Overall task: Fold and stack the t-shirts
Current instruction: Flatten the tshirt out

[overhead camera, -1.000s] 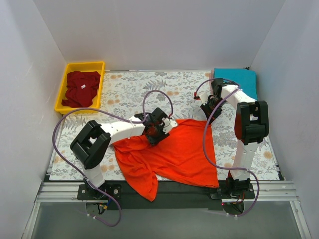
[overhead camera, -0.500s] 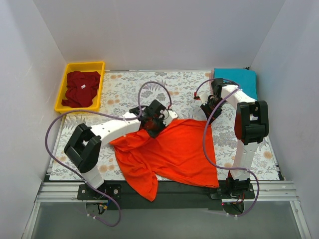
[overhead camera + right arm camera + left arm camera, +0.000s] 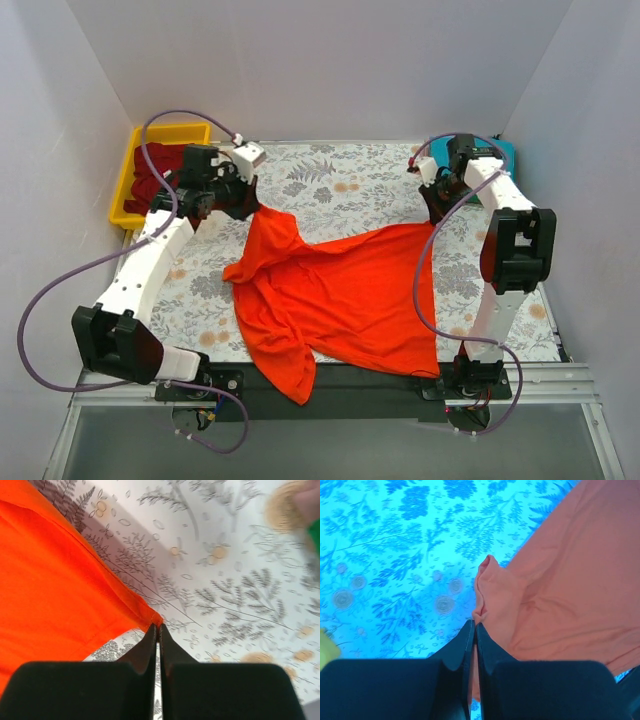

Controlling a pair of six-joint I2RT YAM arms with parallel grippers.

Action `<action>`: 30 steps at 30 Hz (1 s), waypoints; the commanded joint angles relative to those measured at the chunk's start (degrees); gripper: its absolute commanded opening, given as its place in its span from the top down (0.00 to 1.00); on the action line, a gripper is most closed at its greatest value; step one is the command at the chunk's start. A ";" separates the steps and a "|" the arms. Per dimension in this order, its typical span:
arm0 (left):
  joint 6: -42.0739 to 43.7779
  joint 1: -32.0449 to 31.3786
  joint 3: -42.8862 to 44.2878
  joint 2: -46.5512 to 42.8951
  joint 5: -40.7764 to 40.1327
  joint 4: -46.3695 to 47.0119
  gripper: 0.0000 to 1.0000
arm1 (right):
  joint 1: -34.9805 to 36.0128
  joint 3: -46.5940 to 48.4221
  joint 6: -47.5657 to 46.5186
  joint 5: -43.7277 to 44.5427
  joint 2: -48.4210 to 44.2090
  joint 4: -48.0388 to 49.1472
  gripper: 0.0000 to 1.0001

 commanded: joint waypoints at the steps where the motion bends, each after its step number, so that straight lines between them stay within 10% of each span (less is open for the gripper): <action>1: 0.75 7.63 2.87 0.27 7.20 0.58 1.00 | -1.33 5.55 0.71 -1.60 -5.23 -0.44 0.99; 10: -7.76 21.70 22.80 10.72 15.19 5.42 1.00 | -2.74 29.85 3.25 -0.81 -6.21 -0.52 0.99; 18: -18.57 24.34 60.24 19.53 14.06 12.42 1.00 | -2.74 44.34 8.35 4.45 -13.80 11.22 0.99; 23: -23.93 24.34 43.34 3.29 10.46 32.38 1.00 | -2.74 23.16 10.38 7.36 -32.72 41.51 0.99; 30: -37.83 20.22 28.98 -2.10 33.55 33.81 1.00 | -1.95 24.28 18.26 -9.12 -34.51 35.44 0.99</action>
